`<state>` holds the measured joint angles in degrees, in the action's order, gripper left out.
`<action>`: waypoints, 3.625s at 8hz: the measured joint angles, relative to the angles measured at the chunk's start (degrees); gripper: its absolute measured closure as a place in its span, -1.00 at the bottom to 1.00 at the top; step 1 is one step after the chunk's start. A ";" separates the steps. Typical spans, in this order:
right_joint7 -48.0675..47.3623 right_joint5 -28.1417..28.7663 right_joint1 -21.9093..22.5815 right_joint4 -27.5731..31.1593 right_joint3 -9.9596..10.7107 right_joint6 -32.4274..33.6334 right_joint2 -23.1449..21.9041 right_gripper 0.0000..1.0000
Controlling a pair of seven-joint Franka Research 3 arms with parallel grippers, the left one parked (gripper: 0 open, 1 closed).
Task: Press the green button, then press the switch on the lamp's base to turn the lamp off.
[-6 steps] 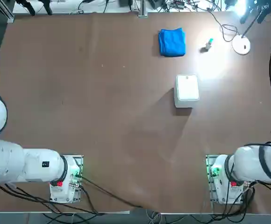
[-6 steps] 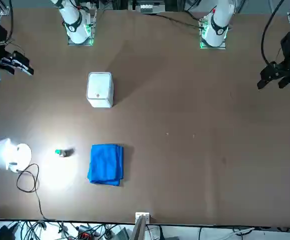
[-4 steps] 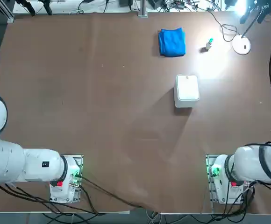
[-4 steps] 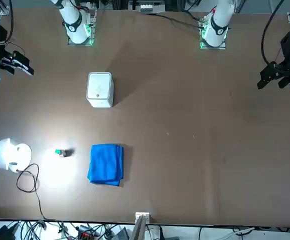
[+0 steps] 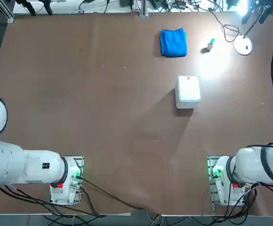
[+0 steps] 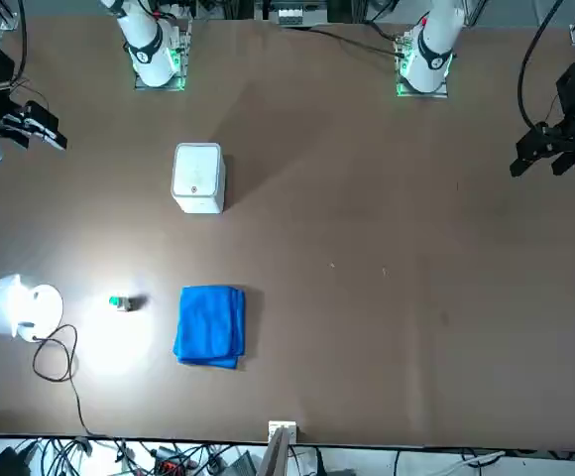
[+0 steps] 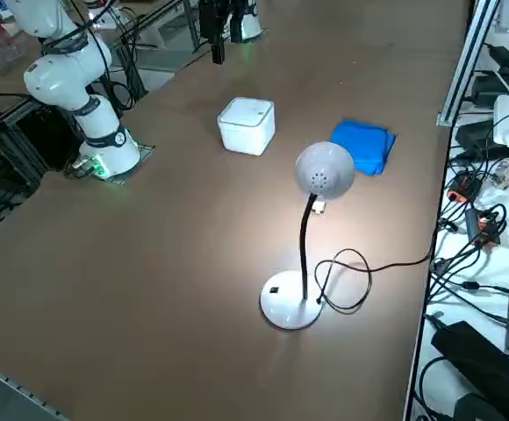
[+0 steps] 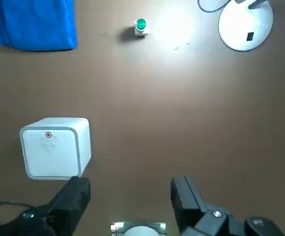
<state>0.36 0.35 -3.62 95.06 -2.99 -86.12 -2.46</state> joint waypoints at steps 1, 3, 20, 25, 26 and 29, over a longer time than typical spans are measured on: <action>-0.35 0.01 0.00 -0.01 0.00 0.03 0.43 -0.98; -2.98 0.01 0.02 -0.02 -0.07 -0.02 2.12 -0.53; -5.70 -0.77 1.25 -4.78 -0.14 -42.20 36.07 0.97; -6.07 -0.77 1.23 -3.45 0.00 -44.79 37.56 0.97; -6.22 -0.77 1.23 -3.30 0.00 -44.86 37.77 0.97; -6.74 -0.78 1.18 -2.04 0.03 -47.12 37.74 0.97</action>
<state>-6.38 -0.43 -2.44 93.02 -2.96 -133.24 35.28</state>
